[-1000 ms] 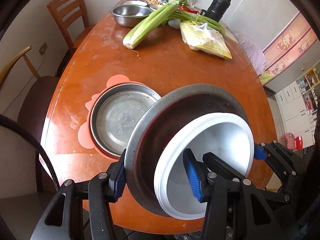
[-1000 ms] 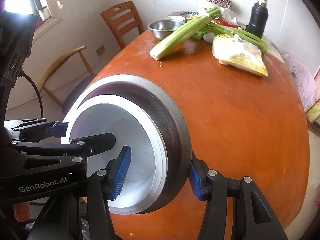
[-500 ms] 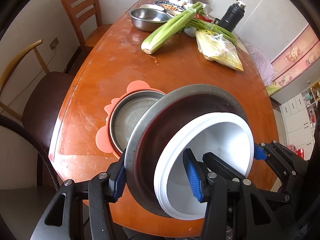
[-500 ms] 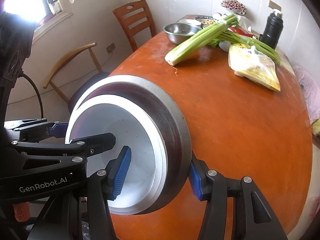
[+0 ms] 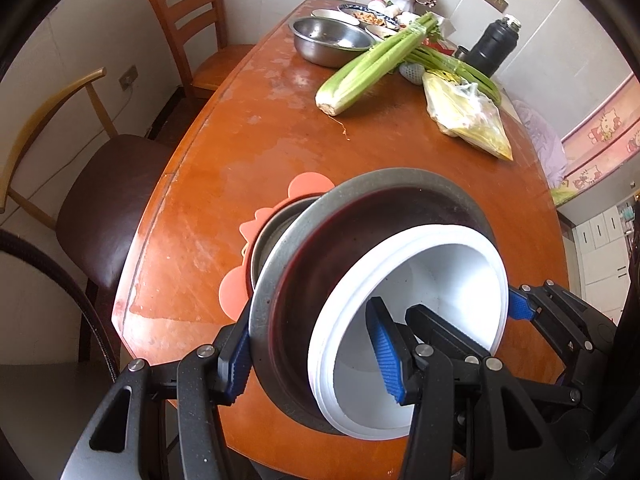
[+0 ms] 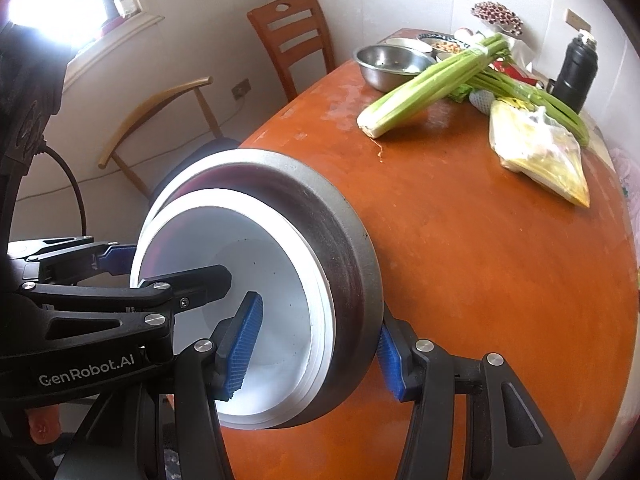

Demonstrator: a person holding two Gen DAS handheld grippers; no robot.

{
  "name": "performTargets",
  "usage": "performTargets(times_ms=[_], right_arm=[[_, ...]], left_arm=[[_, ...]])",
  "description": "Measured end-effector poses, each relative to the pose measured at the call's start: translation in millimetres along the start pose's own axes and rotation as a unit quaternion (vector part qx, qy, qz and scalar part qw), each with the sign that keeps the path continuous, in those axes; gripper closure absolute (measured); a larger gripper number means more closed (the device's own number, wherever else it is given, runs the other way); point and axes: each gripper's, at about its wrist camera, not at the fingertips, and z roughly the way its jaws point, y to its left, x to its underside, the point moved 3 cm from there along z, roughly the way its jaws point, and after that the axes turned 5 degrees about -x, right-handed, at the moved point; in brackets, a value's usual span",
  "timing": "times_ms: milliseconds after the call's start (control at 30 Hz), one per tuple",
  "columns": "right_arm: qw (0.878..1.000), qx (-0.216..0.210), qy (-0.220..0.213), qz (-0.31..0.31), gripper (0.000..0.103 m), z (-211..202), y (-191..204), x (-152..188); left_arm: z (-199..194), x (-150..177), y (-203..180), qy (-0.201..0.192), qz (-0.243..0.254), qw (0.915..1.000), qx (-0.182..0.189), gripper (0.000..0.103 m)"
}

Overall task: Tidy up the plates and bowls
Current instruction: 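Lift the steel bowl stack with the left tool and carry it toward the grey pan, then lower the steel bowl stack onto the grey pan and open the left tool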

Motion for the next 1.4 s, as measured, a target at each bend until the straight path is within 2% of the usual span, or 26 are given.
performTargets(times_ms=[600, 1167, 1400], right_arm=[[0.999, -0.014, 0.017, -0.028, 0.047, 30.5, -2.9, -27.5], [0.998, -0.02, 0.055, -0.031, 0.049, 75.2, -14.1, -27.7], [0.998, -0.018, 0.057, -0.03, 0.049, 83.9, -15.7, -29.6]], left_arm=[[24.4, -21.6, 15.8, 0.013, -0.025, 0.9995, -0.017, 0.051], [60.3, -25.4, 21.6, 0.028, -0.029, 0.9981, -0.046, 0.051], [68.4, -26.6, 27.0, 0.027, -0.038, 0.9977, -0.05, 0.05]])
